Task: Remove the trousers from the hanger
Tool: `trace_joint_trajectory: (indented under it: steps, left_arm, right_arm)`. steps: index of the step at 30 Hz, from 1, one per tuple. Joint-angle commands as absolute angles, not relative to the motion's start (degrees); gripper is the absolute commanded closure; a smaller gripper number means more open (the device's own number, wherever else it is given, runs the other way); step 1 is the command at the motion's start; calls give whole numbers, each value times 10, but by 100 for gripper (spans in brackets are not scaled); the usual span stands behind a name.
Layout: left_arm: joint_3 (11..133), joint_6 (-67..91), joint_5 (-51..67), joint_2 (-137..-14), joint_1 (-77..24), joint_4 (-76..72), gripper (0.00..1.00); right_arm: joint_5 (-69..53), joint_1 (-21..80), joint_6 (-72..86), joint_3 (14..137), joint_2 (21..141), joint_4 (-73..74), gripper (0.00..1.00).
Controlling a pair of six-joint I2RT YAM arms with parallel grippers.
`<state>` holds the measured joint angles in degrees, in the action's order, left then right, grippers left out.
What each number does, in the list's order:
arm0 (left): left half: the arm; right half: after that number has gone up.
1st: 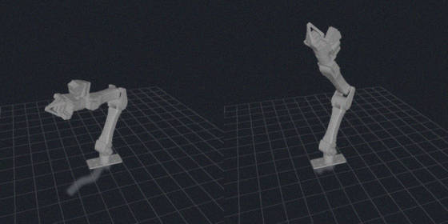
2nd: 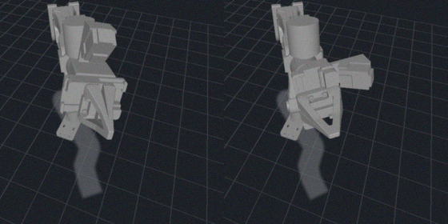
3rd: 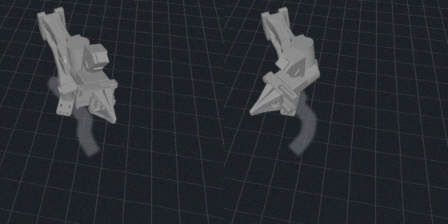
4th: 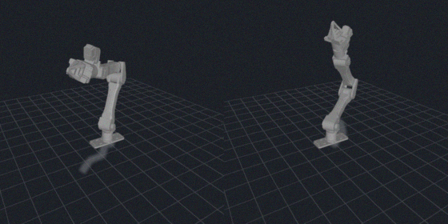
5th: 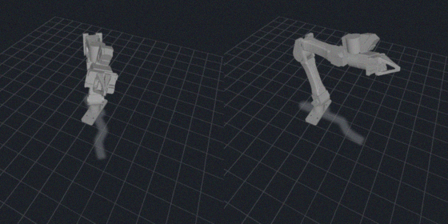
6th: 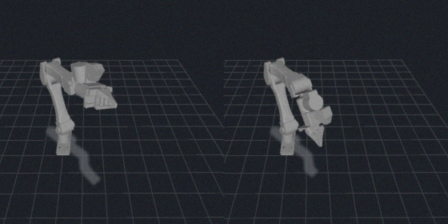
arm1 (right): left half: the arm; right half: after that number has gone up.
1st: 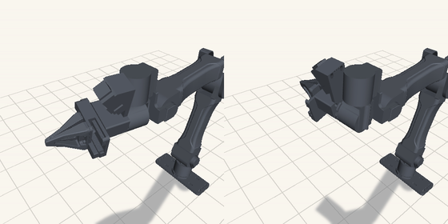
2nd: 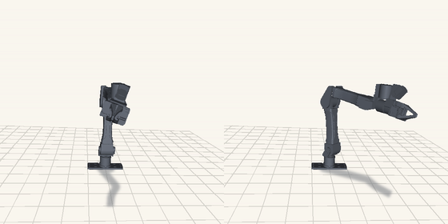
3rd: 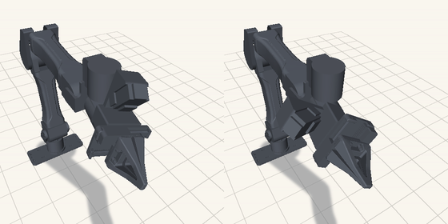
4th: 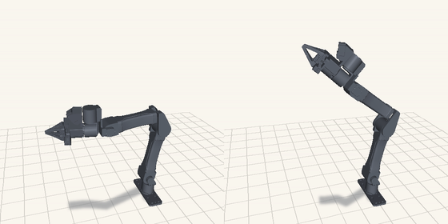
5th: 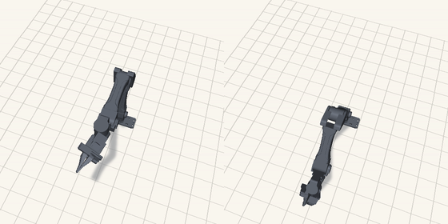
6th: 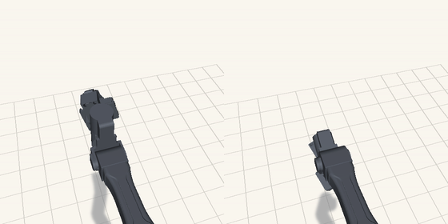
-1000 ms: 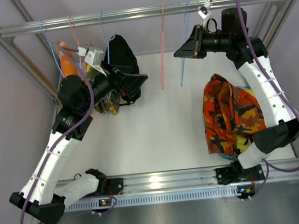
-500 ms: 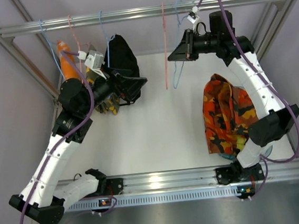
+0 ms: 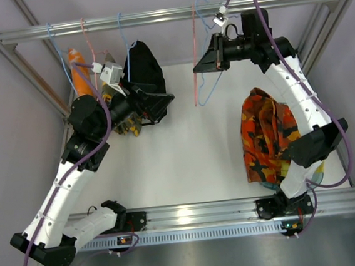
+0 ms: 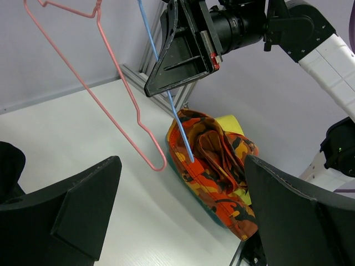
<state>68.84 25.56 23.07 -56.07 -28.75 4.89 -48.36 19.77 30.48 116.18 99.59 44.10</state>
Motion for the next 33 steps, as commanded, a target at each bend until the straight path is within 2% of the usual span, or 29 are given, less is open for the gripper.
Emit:
trace_joint_trajectory:
  steps: [1,12,17,31,33]
  left_arm:
    - [684,254,229,-551,-286,19,2]
    - [679,254,229,-545,-286,19,2]
    - [678,258,227,-547,-286,19,2]
    - [682,262,229,-551,-286,18,2]
    - [683,264,229,-554,-286,18,2]
  right_arm:
    - [-499,201,293,1205,998,396,100]
    - [-587,195,371,1172,992,281,100]
    - [-556,190,366,1206,995,302,100]
    - [-586,158,430,1144,1006,255,100]
    - [-586,159,432,1110,1000,256,97]
